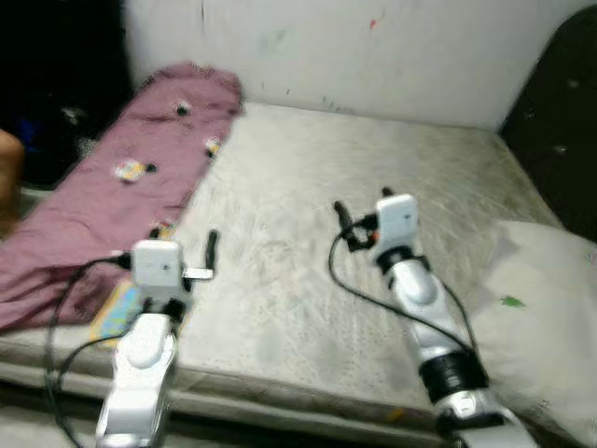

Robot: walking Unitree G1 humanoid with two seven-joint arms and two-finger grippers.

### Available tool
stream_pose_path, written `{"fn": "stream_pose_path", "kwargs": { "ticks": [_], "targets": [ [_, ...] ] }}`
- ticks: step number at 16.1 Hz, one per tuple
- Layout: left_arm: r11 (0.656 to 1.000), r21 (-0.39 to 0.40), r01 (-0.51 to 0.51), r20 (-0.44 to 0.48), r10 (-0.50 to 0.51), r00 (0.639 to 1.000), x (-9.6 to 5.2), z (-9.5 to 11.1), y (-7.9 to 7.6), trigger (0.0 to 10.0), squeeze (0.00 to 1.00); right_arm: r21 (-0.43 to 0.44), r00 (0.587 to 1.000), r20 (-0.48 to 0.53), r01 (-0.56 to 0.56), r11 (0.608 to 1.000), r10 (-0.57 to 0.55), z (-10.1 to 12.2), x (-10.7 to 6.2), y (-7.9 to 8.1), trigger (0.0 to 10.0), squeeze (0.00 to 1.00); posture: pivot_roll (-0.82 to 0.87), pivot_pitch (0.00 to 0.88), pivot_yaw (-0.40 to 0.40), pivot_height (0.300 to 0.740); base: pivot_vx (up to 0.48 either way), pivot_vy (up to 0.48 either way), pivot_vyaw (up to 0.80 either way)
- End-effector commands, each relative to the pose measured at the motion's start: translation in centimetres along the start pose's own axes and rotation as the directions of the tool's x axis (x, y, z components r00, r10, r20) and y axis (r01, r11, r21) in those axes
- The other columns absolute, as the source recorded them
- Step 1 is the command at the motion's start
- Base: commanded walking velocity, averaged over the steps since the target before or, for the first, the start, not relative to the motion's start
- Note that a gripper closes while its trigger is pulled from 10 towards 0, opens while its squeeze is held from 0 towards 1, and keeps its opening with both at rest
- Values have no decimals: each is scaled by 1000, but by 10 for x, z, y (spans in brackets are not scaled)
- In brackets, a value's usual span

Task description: Clean up the room

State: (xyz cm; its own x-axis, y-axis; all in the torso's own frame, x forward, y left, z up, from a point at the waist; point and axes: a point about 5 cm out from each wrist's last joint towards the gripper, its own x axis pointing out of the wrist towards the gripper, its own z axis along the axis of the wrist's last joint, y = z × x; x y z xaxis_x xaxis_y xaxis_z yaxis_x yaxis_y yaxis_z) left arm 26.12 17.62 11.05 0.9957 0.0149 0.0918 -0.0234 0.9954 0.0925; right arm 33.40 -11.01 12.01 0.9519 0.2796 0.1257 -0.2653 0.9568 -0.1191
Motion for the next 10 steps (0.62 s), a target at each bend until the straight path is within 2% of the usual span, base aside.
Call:
{"fn": "stream_pose_path", "kwargs": {
  "ticks": [1, 6, 8, 10],
  "targets": [
    [1000, -7, 18, 8, -18, 1000, 2, 3, -5, 10000, 0, -10, 1000, 13, 16, 1000, -16, 4, 1, -7, 10000, 0, 0, 0, -58, 740, 0, -326, 0],
    [1000, -9, 14, 11, -14, 1000, 2, 4, -5, 10000, 0, -10, 1000, 14, 25, 1000, -25, 4, 0, -11, 10000, 0, 2, 0, -62, 740, 0, -325, 0],
    [1000, 0, -14, 6, 14, 1000, -6, 4, 4, 10000, 0, -21, 998, 9, 60, 998, -60, 5, -8, -23, 10000, 0, -2, 0, -62, 740, 0, -324, 0],
    [999, 13, -38, -11, 38, 999, -17, 1, 12, 10000, 0, -57, 996, -45, 78, 995, -80, -2, -22, -31, 10000, 0, 1, 0, -66, 740, 0, -306, 0]
  ]
}}
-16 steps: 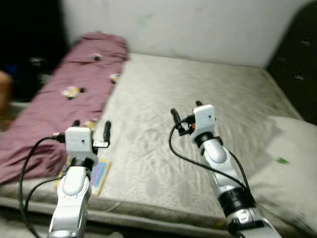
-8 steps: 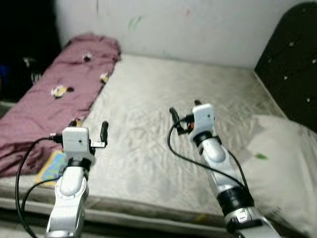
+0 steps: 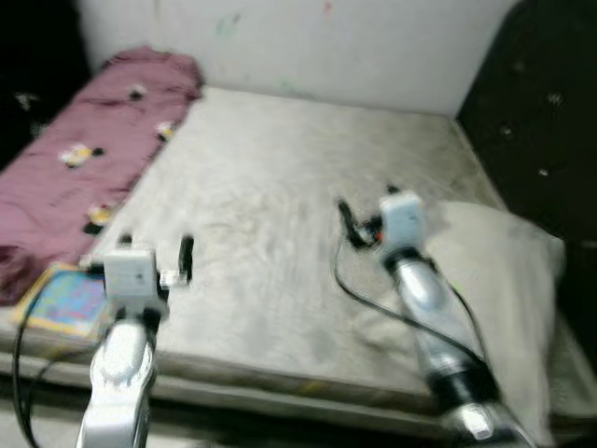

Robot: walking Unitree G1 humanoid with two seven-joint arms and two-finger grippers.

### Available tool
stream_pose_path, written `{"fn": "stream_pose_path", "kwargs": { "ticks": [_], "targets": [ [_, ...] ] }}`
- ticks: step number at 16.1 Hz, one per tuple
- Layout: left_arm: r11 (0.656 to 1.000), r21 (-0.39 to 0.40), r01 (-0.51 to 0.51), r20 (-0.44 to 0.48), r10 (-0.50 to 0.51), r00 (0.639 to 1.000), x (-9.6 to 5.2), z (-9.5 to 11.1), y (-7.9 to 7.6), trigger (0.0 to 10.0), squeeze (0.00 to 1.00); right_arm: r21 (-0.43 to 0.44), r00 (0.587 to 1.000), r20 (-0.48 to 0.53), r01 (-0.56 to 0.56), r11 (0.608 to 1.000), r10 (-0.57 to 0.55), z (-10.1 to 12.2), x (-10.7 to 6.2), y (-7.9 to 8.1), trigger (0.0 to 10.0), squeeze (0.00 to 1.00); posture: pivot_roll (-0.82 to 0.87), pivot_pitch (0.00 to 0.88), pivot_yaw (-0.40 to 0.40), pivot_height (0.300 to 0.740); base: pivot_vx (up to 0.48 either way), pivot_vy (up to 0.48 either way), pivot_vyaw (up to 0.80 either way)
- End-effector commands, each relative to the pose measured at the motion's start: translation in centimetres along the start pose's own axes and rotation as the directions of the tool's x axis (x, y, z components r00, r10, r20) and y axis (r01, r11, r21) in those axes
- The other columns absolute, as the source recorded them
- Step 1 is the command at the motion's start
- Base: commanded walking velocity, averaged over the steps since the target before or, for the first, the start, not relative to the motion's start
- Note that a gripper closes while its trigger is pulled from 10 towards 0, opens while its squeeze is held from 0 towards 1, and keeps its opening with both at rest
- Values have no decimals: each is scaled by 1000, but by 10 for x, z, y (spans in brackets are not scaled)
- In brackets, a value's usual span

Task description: Clean up the room

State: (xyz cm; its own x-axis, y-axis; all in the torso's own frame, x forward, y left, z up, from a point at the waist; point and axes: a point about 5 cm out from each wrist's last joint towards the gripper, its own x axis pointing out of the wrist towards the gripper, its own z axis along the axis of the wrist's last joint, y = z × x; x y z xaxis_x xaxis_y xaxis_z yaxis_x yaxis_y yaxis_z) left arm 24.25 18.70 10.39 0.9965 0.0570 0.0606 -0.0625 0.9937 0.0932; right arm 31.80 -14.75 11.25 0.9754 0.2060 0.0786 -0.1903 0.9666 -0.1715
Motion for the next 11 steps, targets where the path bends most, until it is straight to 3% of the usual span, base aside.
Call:
{"fn": "stream_pose_path", "kwargs": {
  "ticks": [1, 6, 10, 11],
  "targets": [
    [1000, 7, -22, 4, 22, 1000, -3, 2, 6, 10000, 0, 8, 998, -52, 19, 1000, -19, -8, -6, -4, 10000, 0, 3, 0, -69, 740, 0, -304, 0],
    [996, -65, -56, -107, 48, 993, 0, -24, 5, 10000, 0, 94, 979, -201, 31, 995, -12, -33, -11, 0, 10000, 0, 12, 0, -70, 740, 0, -59, 0],
    [996, -69, -52, -102, 45, 994, 0, -25, 6, 10000, 0, 98, 977, -214, 28, 995, -6, -37, -11, 2, 10000, 0, 13, 0, -62, 740, 0, 0, 0],
    [996, -75, -52, -100, 44, 994, 1, -25, 6, 10000, 0, 102, 978, -211, 32, 994, -10, -36, -11, 1, 10000, 0, 9, 0, -60, 740, 0, 0, -800]
  ]
}}
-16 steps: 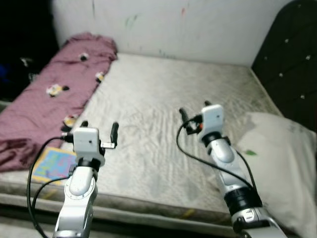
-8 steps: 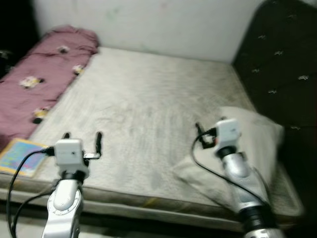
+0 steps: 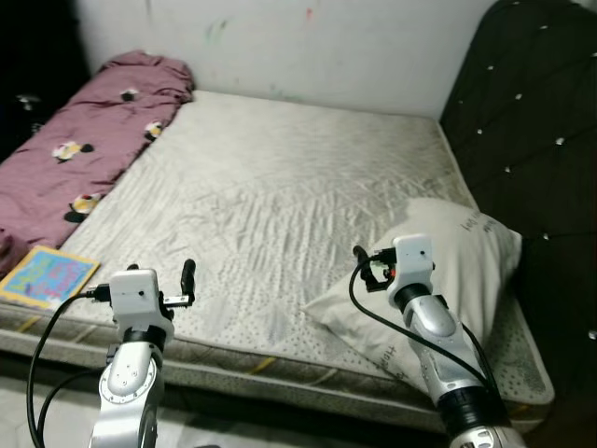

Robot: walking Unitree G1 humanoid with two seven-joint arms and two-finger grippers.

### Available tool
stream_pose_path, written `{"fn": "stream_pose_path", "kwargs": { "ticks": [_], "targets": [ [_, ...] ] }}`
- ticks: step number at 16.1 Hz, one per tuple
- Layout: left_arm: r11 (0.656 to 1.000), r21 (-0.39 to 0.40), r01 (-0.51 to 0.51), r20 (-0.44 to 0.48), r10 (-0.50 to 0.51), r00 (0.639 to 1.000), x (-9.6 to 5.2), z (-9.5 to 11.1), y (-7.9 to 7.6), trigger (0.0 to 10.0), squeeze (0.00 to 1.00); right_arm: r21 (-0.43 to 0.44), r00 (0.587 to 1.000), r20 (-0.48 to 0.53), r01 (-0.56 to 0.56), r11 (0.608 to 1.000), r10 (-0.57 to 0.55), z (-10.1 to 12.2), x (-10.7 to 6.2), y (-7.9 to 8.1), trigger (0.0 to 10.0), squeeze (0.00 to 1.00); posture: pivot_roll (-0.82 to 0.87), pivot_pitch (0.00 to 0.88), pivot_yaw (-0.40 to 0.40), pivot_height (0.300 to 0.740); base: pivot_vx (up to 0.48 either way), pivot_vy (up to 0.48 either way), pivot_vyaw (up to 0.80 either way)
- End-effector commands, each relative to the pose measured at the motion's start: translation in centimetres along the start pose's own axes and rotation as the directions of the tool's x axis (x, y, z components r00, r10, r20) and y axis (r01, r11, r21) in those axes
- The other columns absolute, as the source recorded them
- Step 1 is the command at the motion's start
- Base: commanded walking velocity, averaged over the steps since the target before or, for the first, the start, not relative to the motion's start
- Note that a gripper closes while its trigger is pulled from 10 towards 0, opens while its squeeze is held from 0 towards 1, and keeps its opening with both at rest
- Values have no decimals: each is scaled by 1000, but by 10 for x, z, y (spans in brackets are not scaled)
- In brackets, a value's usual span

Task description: Clean up the room

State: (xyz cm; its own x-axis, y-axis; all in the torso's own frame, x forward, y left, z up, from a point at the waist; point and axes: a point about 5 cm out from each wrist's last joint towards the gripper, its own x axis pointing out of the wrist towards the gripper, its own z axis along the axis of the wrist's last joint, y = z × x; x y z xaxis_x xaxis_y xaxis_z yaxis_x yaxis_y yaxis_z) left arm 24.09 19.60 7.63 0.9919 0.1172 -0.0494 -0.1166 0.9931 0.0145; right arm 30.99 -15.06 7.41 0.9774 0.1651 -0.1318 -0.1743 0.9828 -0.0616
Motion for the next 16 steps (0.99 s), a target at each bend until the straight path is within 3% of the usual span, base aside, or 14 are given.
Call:
{"fn": "stream_pose_path", "kwargs": {
  "ticks": [1, 6, 9, 16],
  "targets": [
    [1000, 0, 8, 17, -8, 1000, 4, 5, -1, 10000, 0, 5, 1000, 1, 10, 1000, -10, 2, 0, -5, 10000, 0, 8, 0, -59, 740, 0, 0, -800],
    [1000, 10, 28, 46, -28, 999, 7, 11, -5, 10000, 0, 1, 1000, 21, 4, 1000, -4, 6, 0, -5, 10000, 0, -4, 0, -60, 740, 0, 0, -800],
    [999, 9, 40, 55, -40, 998, 8, 12, -6, 10000, 0, -5, 999, 33, -6, 1000, 6, 7, 0, -3, 10000, 0, -1, 0, -63, 740, 0, 0, 0],
    [999, 4, 45, 65, -45, 997, 12, 15, -8, 10000, 0, -10, 999, 35, -10, 1000, 10, 10, 2, -4, 10000, 0, -6, 0, -70, 740, 0, -293, 0]
  ]
}}
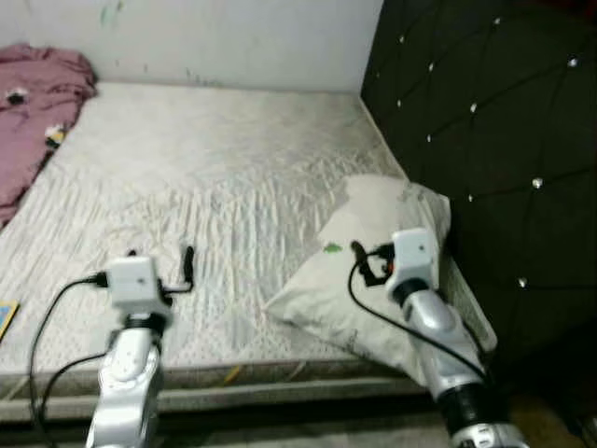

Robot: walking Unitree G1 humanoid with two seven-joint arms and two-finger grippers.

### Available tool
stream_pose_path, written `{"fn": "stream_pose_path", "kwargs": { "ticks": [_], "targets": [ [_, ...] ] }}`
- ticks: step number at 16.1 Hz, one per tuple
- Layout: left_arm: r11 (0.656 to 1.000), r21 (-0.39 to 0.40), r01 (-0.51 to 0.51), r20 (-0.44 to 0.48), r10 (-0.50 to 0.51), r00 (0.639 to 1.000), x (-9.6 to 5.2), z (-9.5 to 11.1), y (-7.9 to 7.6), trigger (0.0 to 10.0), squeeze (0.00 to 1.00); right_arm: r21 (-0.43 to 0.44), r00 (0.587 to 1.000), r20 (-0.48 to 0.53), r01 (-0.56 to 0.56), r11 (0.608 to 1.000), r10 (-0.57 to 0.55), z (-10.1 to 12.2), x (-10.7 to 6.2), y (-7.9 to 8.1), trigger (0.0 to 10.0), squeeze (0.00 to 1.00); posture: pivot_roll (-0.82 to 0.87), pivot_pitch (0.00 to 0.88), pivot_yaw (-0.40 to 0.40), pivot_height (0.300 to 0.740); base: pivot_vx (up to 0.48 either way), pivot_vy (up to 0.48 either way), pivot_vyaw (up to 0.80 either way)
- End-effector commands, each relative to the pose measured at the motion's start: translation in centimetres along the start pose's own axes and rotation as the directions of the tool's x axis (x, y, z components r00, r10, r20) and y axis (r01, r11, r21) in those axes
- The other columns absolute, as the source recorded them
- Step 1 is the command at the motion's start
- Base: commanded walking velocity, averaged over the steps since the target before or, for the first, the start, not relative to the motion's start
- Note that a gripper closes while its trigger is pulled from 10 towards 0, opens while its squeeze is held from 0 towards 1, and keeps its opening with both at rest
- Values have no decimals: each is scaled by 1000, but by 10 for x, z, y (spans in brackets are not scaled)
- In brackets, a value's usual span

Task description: Clean up the room

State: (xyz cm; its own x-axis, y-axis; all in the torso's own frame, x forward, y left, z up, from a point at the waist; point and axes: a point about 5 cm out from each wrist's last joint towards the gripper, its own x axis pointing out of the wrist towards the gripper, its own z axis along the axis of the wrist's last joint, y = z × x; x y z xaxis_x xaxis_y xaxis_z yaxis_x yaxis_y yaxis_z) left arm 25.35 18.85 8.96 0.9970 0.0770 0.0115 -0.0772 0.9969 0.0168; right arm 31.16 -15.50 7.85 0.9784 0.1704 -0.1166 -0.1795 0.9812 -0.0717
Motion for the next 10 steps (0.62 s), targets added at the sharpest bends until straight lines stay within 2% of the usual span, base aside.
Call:
{"fn": "stream_pose_path", "kwargs": {
  "ticks": [1, 9, 10],
  "targets": [
    [1000, -1, 6, 4, -6, 1000, 1, 1, 1, 10000, 0, 3, 1000, 18, -6, 1000, 6, 6, 2, 1, 10000, 0, -6, 0, -70, 740, 0, -304, 0],
    [1000, -3, 10, 10, -10, 1000, 2, 2, 0, 10000, 0, -11, 999, 28, -23, 1000, 23, 8, 4, 2, 10000, 0, -10, 0, -61, 740, 0, -305, 0],
    [1000, -4, 10, 11, -10, 1000, 2, 2, 0, 10000, 0, -11, 999, 28, -24, 1000, 24, 8, 4, 2, 10000, 0, -13, 0, -61, 740, 0, 0, 0]
  ]
}}
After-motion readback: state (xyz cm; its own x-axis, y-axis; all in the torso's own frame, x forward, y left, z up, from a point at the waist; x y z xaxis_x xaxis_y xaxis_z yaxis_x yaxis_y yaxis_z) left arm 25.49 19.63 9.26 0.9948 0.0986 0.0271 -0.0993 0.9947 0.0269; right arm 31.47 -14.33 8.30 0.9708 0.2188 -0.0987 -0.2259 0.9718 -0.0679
